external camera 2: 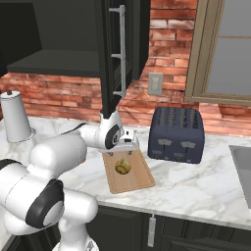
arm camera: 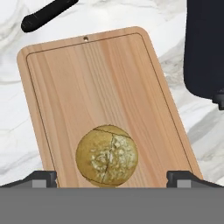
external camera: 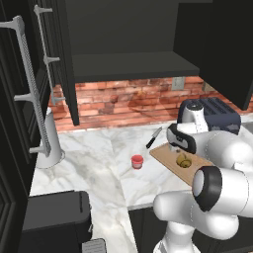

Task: Pick the bread, place it on the cutting board, pick the jam, place it on the counter, and close the cabinet.

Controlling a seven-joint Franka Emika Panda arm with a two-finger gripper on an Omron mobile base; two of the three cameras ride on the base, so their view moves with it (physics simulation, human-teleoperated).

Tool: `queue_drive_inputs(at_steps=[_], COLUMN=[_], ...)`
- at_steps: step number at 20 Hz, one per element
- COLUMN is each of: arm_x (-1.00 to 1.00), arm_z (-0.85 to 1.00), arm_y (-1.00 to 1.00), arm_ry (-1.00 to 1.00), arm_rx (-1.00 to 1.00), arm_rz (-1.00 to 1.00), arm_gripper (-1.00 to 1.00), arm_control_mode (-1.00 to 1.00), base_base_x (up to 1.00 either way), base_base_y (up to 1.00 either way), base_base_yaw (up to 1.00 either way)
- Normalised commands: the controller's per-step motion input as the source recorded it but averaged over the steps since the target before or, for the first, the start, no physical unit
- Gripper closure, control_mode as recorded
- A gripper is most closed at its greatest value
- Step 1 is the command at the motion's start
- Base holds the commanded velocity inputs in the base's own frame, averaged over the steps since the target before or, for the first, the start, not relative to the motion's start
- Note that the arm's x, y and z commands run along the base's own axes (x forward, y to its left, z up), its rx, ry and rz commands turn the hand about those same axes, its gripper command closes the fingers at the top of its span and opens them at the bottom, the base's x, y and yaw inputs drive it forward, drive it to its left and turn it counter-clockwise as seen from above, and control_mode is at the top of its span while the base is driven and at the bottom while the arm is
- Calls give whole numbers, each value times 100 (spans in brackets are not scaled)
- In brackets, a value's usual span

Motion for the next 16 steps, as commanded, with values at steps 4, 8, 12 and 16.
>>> queue_drive_inputs(at_steps=[4,8,12,16], arm_x=[-16,-17,-17,-16], arm_z=[10,10,8,7], arm_y=[0,0,0,0], arm_ry=[0,0,0,0], arm_rx=[0,0,0,0], arm_rz=[0,0,0,0], arm_gripper=[-100,-100,-100,-100], arm_control_mode=[-100,-100,-100,-100], base_base_x=[0,0,0,0], base_base_y=[0,0,0,0], base_base_yaw=[0,0,0,0])
